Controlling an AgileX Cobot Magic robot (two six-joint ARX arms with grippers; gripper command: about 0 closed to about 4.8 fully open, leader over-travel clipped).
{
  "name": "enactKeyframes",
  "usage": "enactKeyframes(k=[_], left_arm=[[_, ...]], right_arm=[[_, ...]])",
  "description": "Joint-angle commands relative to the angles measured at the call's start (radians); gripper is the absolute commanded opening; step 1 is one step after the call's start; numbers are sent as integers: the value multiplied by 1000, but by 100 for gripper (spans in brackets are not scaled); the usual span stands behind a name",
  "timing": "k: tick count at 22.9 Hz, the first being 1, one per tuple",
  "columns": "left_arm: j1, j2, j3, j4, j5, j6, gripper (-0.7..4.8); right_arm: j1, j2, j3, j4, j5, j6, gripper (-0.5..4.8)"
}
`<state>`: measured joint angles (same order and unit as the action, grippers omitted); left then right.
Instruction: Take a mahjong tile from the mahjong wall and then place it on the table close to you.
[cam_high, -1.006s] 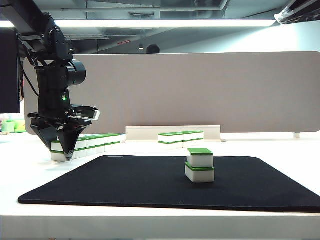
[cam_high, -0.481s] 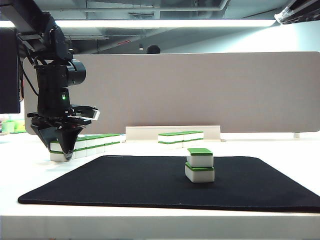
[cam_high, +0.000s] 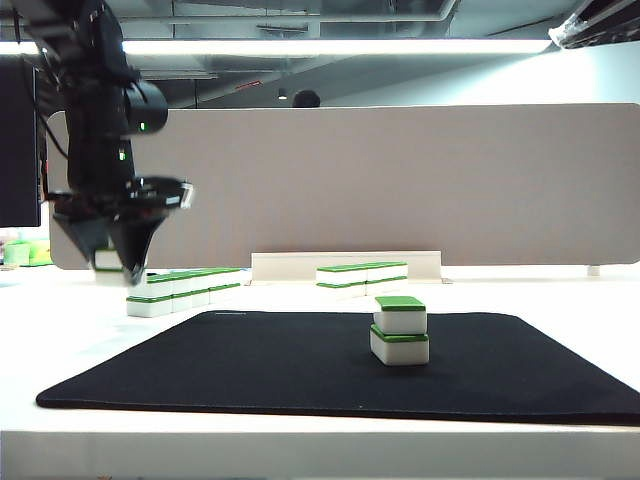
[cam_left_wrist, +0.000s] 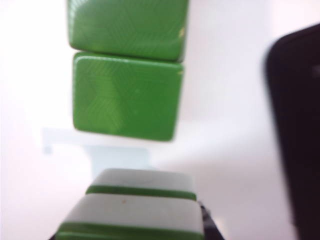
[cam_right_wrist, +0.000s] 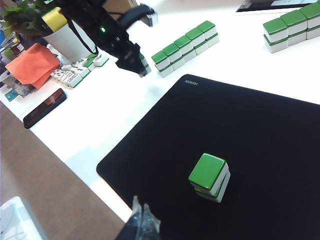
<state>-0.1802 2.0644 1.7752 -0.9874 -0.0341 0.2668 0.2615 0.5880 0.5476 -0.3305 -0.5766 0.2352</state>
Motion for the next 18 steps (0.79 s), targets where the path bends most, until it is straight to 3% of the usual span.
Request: enactKeyframes(k=[1,6,11,18], left_arm=[[-25,-45,5,-47,77,-16,169],[-92,-62,5,-115,114,18,169],[-226,-60,4,-149,106,181,169],[-407,-57,3,-103,102,314,169]], right_arm=[[0,-1,6,13,-2,0,-1],[0,-1,5,13,-2,0,-1],[0,-1,5,13,-2,0,-1],[0,-1,5,13,-2,0,-1]])
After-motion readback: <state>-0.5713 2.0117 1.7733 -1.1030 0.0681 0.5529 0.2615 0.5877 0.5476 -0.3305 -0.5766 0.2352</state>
